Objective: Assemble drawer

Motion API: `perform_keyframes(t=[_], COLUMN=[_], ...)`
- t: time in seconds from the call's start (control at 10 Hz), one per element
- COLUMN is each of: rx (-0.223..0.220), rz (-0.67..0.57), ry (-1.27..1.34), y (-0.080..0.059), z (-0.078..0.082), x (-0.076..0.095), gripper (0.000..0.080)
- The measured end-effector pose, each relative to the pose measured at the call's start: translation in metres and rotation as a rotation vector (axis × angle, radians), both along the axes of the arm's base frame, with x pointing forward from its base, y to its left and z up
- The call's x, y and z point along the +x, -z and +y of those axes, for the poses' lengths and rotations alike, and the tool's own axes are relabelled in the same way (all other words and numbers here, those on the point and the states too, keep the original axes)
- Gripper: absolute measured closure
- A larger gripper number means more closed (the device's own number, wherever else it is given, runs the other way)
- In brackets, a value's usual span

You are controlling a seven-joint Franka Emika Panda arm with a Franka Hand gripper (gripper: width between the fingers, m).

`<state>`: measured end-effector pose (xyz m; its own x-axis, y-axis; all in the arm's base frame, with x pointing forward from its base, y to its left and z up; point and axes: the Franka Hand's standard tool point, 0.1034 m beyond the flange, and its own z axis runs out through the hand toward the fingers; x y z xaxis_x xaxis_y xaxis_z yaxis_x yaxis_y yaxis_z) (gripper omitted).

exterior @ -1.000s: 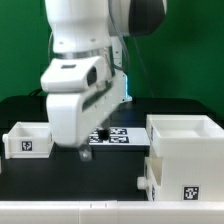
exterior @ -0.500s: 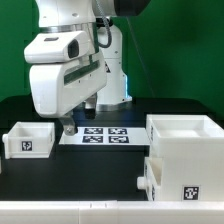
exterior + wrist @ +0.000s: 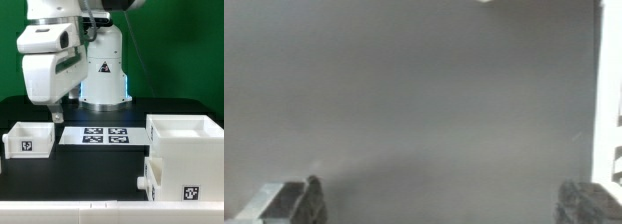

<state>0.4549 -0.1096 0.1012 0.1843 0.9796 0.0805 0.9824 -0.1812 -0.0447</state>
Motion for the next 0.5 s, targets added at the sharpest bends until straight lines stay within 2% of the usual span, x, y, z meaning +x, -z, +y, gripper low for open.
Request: perform_keyframes(t=[0.1,0.2,0.5], rx=[-0.001,-0.002,0.002], rz=[-0.002,0.003,0.006], ry=[-0.009,0.018,0.001], y=[-0.0021,-0.0002,0.0030], z=[-0.0076,-0.0037,-0.0057], x=[-0.0076,-0.0043,-0.0076], gripper=[0.0151,0.0151,0.0151])
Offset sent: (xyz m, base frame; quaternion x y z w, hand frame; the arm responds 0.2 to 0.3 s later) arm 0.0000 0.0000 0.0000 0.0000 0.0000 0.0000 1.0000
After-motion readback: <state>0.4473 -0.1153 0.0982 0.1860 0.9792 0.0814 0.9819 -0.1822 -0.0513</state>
